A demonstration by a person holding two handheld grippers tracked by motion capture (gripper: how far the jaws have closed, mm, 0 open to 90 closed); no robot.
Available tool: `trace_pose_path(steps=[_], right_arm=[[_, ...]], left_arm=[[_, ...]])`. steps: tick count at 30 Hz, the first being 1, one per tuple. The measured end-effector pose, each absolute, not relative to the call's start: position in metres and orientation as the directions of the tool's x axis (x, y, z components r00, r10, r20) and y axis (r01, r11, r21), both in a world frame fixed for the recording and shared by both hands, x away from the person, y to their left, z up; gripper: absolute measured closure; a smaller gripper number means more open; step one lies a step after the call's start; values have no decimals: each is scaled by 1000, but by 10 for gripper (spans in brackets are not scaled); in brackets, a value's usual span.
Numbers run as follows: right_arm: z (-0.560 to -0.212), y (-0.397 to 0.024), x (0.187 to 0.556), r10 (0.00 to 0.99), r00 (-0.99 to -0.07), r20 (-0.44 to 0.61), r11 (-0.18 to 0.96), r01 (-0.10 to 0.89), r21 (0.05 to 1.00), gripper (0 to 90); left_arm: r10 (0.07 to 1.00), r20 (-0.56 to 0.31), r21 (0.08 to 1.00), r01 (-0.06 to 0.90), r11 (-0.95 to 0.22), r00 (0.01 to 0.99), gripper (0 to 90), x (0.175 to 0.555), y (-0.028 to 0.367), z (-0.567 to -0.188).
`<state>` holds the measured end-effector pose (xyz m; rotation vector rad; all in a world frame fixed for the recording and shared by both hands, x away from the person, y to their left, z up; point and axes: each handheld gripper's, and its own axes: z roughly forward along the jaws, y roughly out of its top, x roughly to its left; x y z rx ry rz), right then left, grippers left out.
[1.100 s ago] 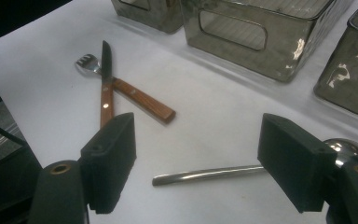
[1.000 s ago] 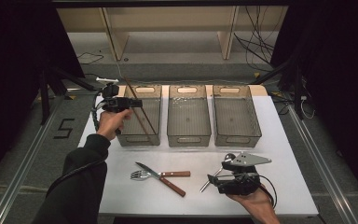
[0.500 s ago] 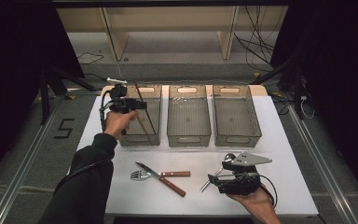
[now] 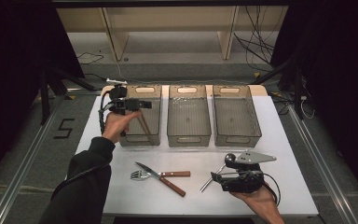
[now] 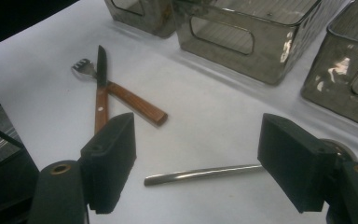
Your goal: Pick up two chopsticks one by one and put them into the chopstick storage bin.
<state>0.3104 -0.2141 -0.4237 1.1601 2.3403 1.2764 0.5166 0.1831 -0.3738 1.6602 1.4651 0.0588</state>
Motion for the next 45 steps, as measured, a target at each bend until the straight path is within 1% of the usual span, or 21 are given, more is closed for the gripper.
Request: trace_pose_path(steps=[4, 12, 14, 19, 24, 32, 36, 38, 45], right_arm=[[-422, -217, 312, 735, -660, 158, 307, 531, 790, 283], [-421, -220, 314, 717, -680, 150, 332, 522, 785, 278], [-420, -220, 315, 714, -685, 144, 342, 521, 782, 274], [-417, -224, 319, 715, -686, 135, 351, 519, 779, 274], [-417, -225, 325, 722, -679, 129, 356, 525, 773, 275], [-423, -216, 332, 727, -674, 135, 365, 545, 755, 292], [-425, -208, 333, 722, -678, 138, 371, 547, 751, 303], [-428, -204, 333, 720, -681, 136, 377, 548, 747, 323], [-436, -196, 336, 716, -684, 135, 399, 561, 725, 359]], left_arm=[[802, -487, 663, 745, 82, 345, 239, 502, 185, -368], [769, -464, 722, 691, 41, 439, 212, 465, 189, -358], [764, -447, 734, 678, 17, 465, 207, 455, 188, -359], [747, -426, 752, 658, -21, 511, 197, 432, 185, -369], [749, -400, 768, 639, -41, 529, 185, 413, 187, -385], [737, -391, 799, 601, -26, 551, 178, 387, 196, -402], [731, -360, 825, 563, -41, 580, 174, 378, 200, -408], [721, -367, 827, 561, -37, 587, 173, 374, 202, -412], [716, -325, 850, 523, -66, 618, 173, 354, 206, -424]])
